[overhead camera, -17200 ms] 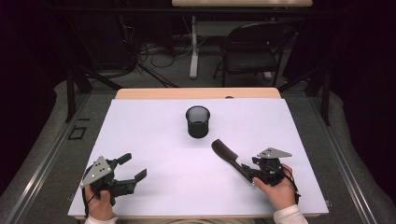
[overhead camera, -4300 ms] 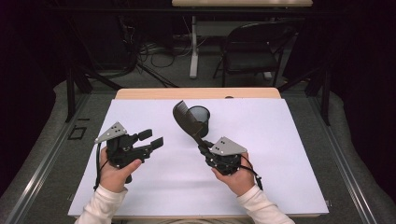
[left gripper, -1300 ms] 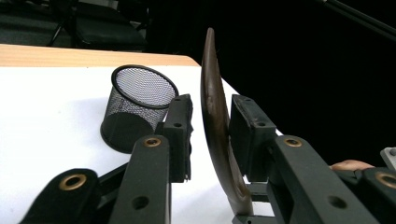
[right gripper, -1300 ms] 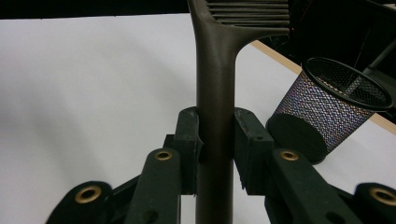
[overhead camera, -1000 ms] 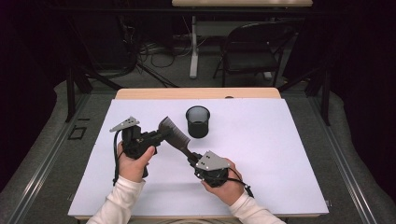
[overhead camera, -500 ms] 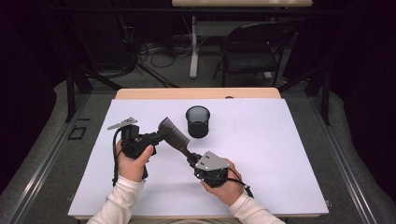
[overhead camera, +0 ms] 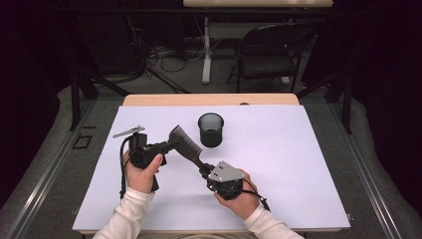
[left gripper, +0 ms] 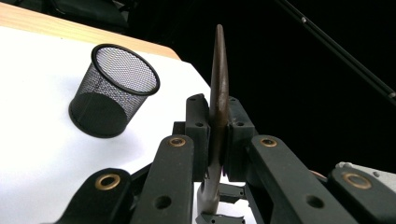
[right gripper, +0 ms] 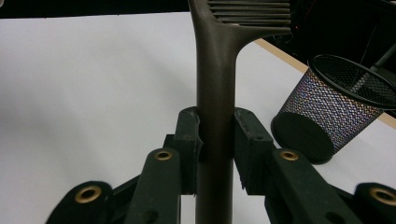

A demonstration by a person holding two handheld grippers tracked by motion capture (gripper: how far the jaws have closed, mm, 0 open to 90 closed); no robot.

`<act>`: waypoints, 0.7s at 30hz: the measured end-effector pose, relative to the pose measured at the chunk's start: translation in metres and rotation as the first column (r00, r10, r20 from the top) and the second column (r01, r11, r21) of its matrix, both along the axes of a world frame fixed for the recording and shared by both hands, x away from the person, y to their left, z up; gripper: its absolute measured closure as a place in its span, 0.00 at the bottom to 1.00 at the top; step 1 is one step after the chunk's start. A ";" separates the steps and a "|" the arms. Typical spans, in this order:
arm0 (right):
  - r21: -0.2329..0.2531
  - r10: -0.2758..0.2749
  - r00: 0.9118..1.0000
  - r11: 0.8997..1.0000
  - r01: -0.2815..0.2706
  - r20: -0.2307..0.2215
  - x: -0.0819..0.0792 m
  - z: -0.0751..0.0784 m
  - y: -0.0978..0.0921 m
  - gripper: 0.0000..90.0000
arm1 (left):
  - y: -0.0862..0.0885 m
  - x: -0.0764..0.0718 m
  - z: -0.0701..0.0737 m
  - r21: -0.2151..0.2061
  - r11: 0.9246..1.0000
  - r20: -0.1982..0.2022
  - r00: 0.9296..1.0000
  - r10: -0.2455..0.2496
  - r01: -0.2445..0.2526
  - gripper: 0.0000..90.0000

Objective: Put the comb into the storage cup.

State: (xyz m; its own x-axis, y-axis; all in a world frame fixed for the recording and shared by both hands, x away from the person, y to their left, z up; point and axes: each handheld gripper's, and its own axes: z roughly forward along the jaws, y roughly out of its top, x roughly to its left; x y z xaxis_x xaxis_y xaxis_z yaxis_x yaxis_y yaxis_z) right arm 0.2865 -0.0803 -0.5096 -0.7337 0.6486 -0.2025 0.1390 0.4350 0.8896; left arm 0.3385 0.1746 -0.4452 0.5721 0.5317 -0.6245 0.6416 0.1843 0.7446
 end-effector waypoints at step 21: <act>0.008 0.006 1.000 1.000 -0.006 -0.007 0.001 -0.001 0.000 0.81 | -0.001 -0.002 -0.002 -0.017 1.000 -0.008 1.000 0.020 -0.020 0.93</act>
